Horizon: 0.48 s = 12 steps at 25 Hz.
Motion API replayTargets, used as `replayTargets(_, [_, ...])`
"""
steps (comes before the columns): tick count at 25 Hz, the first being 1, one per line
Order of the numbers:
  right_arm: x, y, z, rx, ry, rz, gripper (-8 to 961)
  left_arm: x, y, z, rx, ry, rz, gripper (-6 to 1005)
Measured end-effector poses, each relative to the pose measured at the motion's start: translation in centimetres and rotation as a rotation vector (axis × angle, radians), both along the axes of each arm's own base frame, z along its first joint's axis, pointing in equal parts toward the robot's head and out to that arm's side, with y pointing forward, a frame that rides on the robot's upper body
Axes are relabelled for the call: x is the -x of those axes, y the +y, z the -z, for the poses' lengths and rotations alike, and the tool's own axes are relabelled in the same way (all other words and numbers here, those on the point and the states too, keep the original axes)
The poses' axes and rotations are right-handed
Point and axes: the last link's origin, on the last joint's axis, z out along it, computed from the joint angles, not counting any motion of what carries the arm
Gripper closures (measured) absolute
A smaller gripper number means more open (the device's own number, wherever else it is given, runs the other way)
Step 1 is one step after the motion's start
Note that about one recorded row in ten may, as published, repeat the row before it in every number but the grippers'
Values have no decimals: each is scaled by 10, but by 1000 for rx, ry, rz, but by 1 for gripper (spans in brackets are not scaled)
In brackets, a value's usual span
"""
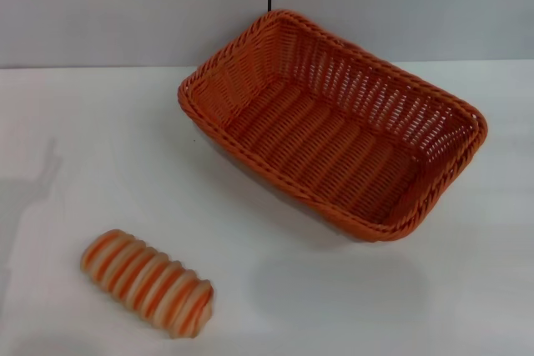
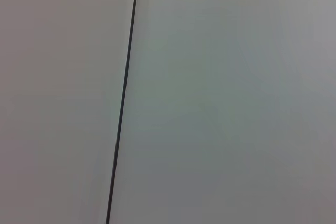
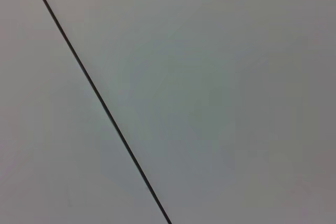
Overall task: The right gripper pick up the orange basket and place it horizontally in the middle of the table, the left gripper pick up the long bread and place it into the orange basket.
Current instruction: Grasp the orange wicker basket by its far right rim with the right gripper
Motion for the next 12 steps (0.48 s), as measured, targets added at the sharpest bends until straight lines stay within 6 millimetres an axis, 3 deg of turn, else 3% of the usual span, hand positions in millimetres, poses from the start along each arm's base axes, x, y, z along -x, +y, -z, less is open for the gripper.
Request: replayTargets(12, [6,10,3,65,-28,-33,436,4,4,2,38,-49,-17,140])
